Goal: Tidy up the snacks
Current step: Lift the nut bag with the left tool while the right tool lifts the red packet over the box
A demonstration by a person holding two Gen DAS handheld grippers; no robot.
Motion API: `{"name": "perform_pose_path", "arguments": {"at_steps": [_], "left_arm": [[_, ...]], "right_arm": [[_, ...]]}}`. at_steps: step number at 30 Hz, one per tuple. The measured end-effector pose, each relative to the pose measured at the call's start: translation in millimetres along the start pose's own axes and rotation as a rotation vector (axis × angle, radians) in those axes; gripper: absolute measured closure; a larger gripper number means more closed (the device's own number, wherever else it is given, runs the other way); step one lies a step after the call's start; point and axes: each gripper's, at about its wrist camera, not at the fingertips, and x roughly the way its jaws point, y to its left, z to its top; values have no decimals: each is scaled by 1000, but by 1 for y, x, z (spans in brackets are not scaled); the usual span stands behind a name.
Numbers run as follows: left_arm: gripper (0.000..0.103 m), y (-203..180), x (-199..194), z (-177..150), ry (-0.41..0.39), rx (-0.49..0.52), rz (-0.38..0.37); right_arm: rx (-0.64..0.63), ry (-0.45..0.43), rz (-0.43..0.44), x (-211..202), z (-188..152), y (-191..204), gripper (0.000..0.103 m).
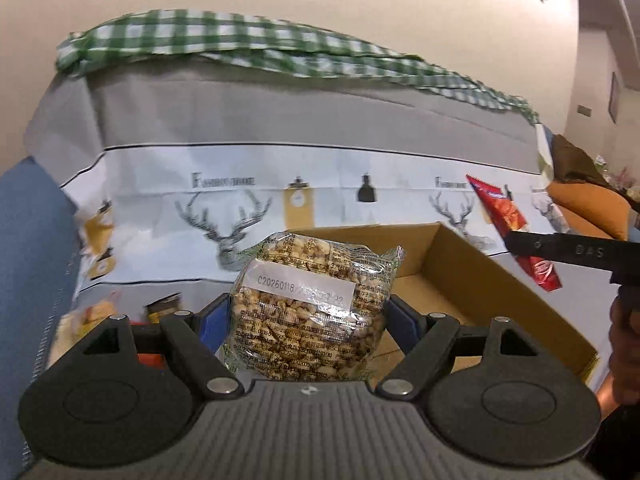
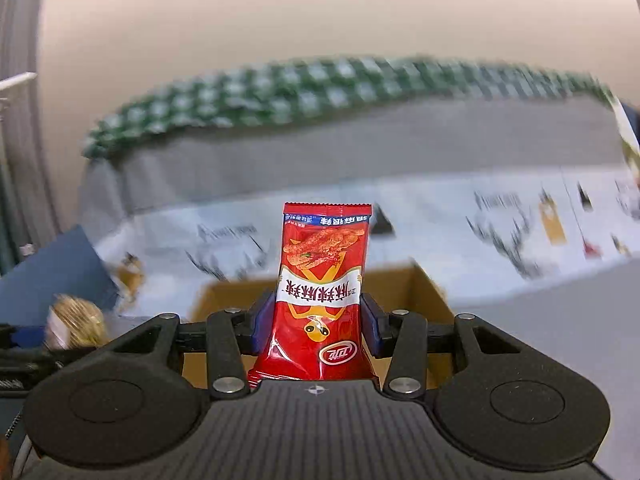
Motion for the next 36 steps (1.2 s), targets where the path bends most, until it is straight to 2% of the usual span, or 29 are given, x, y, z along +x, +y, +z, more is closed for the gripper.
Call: {"name": "perform_pose_path", "arguments": {"at_steps": [8, 12, 19, 29, 36], "left_arm": [[19, -46, 21, 2, -45, 80, -57], [19, -64, 37, 6, -69, 74, -88], [19, -72, 57, 11, -50, 69, -83], [19, -91, 61, 5, -78, 154, -95], [19, -87, 62, 8, -71, 111, -99]], "right_arm": [[-27, 5, -32, 9, -2, -17, 57], [-40, 9, -45, 10, -1, -25, 56], [-35, 37, -71, 14, -3, -34, 56], [-49, 45, -81, 18, -2, -28, 56], [-55, 48, -89, 18, -1, -27, 56]]}}
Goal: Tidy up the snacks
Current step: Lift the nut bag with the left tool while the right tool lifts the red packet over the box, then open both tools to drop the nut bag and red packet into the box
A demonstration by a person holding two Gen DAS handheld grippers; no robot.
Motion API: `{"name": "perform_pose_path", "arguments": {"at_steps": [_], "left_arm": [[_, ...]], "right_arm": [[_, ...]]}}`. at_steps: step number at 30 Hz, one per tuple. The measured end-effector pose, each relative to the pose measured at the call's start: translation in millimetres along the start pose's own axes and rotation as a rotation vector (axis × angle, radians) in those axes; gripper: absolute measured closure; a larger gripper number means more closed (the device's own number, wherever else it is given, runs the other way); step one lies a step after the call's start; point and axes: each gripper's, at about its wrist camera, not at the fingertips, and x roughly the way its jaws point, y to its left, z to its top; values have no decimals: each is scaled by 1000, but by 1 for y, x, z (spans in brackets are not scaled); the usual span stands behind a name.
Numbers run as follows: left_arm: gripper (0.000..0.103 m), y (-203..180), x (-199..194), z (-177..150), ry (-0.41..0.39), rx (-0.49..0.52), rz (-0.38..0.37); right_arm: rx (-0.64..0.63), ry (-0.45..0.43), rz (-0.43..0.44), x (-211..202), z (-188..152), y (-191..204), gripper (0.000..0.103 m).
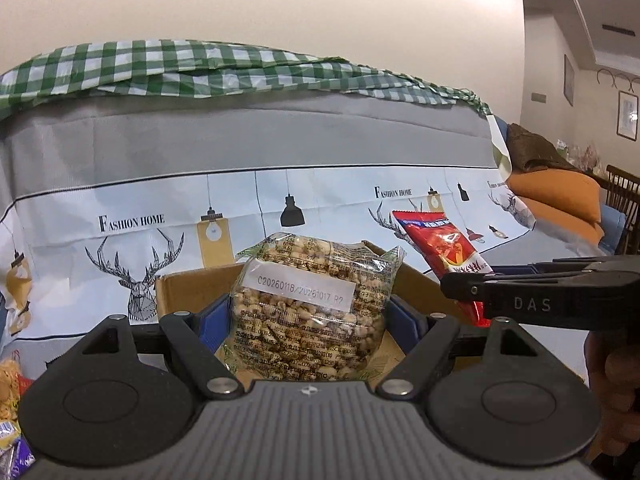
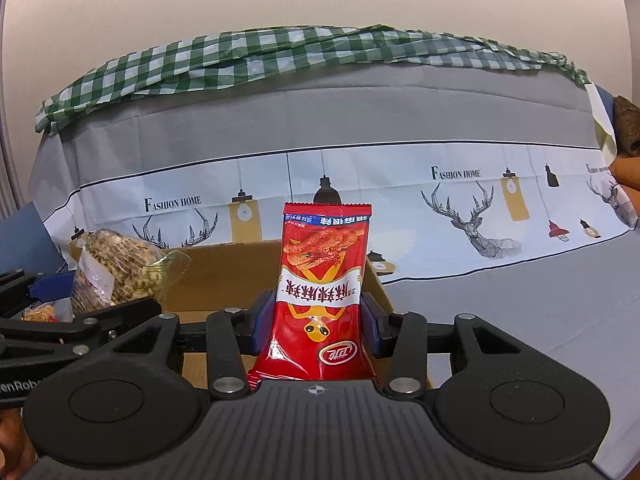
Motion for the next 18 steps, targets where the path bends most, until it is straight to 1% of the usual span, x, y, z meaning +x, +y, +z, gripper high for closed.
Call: {"name": "perform_pose_path", "arguments": {"at_steps": [18], "left_arm": [[19, 1, -3, 3, -14, -19, -7]], "right_arm": [[-13, -6, -2, -1, 0, 1, 56]]}}
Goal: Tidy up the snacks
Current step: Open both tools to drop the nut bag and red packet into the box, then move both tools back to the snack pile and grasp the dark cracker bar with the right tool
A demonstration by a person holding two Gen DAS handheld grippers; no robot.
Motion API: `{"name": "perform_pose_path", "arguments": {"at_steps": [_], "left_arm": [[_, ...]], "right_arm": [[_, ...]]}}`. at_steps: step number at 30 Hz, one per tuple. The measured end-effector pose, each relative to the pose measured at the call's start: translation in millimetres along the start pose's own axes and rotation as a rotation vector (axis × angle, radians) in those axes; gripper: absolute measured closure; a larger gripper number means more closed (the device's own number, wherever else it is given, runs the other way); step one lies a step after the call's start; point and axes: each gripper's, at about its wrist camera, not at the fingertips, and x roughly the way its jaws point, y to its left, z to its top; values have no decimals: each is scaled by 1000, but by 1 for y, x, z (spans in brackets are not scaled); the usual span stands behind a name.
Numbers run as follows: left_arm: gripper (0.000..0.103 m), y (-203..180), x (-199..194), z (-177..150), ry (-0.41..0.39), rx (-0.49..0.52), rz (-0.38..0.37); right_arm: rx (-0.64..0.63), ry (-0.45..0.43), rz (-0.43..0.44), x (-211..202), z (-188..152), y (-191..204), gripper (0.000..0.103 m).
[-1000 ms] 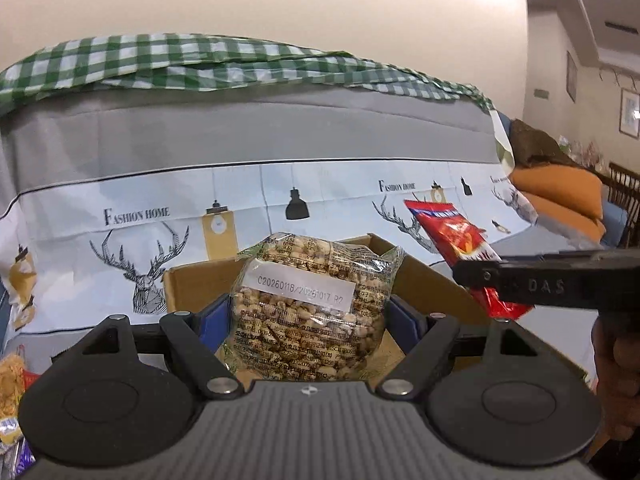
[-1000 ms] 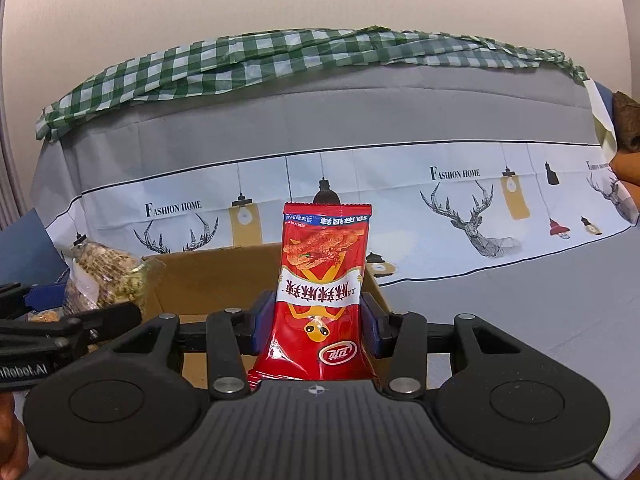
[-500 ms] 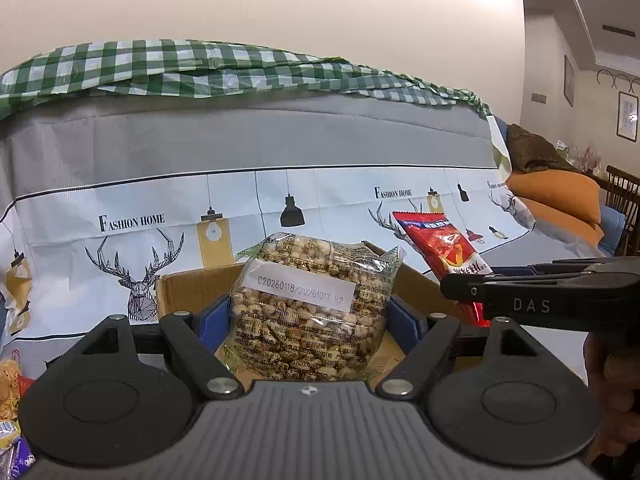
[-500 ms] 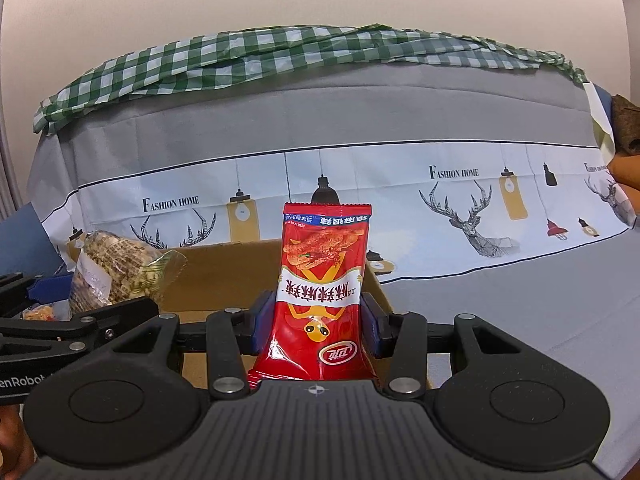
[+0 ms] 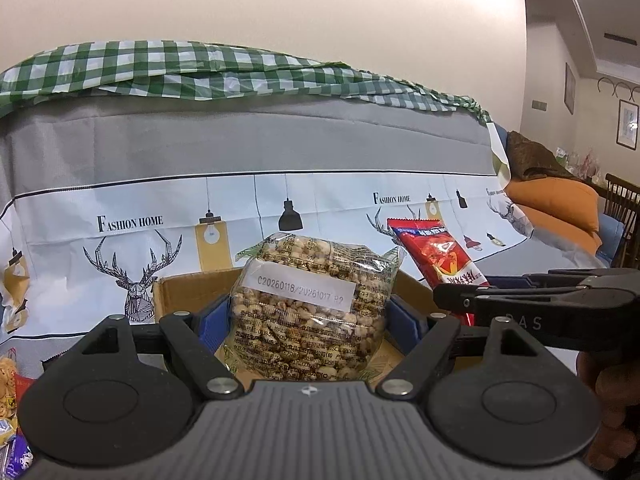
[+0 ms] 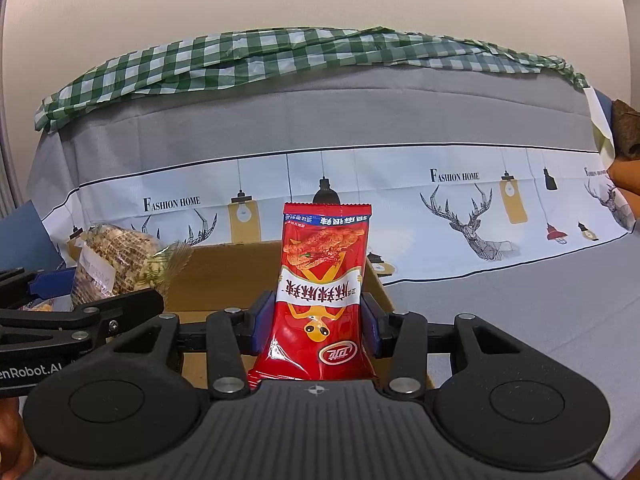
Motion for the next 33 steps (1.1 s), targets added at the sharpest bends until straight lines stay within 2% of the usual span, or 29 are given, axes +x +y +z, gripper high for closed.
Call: {"name": "perform_pose_path", "arguments": {"at_steps": [5, 6, 7, 9, 13, 19, 26, 29, 32, 33], "left_arm": [[14, 1, 2, 0, 17, -14, -14], [12, 0, 2, 0, 17, -13, -8], [9, 0, 2, 1, 13, -11, -2], [7, 0, 1, 1, 6, -15, -8], [7, 2, -1, 1, -4, -12, 10], [7, 13, -11, 3, -76, -55, 33], [9, 24, -23, 1, -86, -66, 25], [14, 28, -30, -2, -68, -63, 26], [18, 30, -42, -3, -73, -16, 81], [24, 31, -47, -4, -80, 10, 94]], "right_arm": [[-5, 6, -1, 1, 0, 0, 55], [-7, 8, -13, 2, 0, 1, 52], [-11, 8, -23, 2, 1, 0, 42], [-6, 7, -34, 3, 2, 0, 35], [-2, 13, -42, 5, 2, -1, 34], [17, 20, -51, 6, 1, 2, 34], [29, 19, -64, 5, 0, 9, 34], [37, 18, -64, 3, 0, 13, 34], [48, 16, -66, 0, -1, 19, 34], [51, 15, -66, -1, -1, 20, 35]]}}
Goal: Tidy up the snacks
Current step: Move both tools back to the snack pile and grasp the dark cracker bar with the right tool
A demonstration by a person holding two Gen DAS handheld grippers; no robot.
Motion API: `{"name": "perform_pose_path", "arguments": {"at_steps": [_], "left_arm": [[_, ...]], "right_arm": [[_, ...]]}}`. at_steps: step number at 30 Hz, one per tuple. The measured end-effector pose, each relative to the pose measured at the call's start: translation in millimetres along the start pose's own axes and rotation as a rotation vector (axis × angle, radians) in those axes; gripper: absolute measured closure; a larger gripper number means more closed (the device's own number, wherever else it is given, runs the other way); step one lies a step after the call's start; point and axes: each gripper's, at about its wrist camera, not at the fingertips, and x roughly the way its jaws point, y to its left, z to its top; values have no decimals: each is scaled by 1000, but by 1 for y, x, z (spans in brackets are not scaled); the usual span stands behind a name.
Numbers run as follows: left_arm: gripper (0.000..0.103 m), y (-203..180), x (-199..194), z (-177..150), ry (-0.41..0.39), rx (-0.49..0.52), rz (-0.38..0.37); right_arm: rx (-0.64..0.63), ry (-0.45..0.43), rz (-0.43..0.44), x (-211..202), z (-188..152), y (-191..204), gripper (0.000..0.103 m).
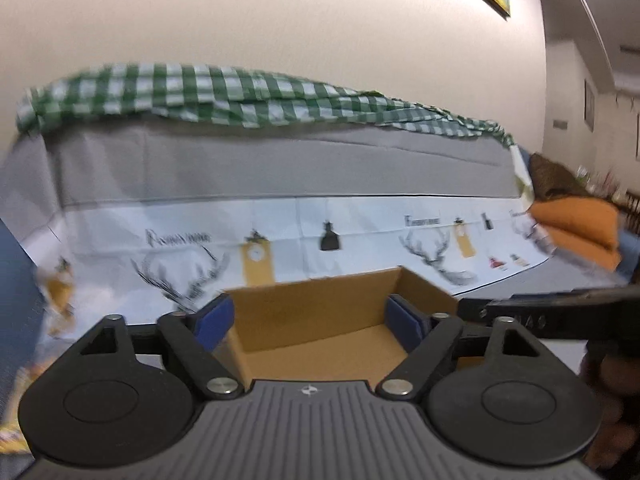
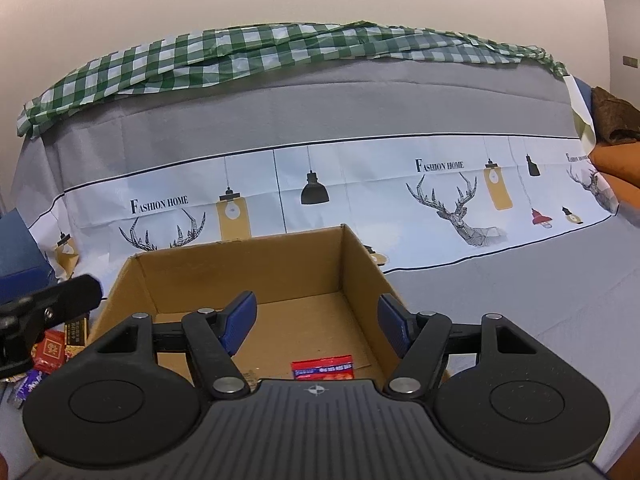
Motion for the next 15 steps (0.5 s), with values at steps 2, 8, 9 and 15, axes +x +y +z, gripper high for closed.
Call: {"name": "perform_pose_path", "arguments": {"at_steps": [2, 8, 9, 15], "left_arm": [[38, 6, -8, 1, 9, 26, 13], [76, 45, -37, 3, 84, 69, 22], [77, 51, -45, 0, 89, 113, 26], [77, 113, -78, -36, 141, 39, 138]], "right_arm": [[13, 1, 0, -2, -1, 4, 39], [71, 14, 77, -9, -6, 23, 68], [74, 11, 94, -12, -6, 28, 69], [57, -5, 208, -20, -9, 56, 69]]}}
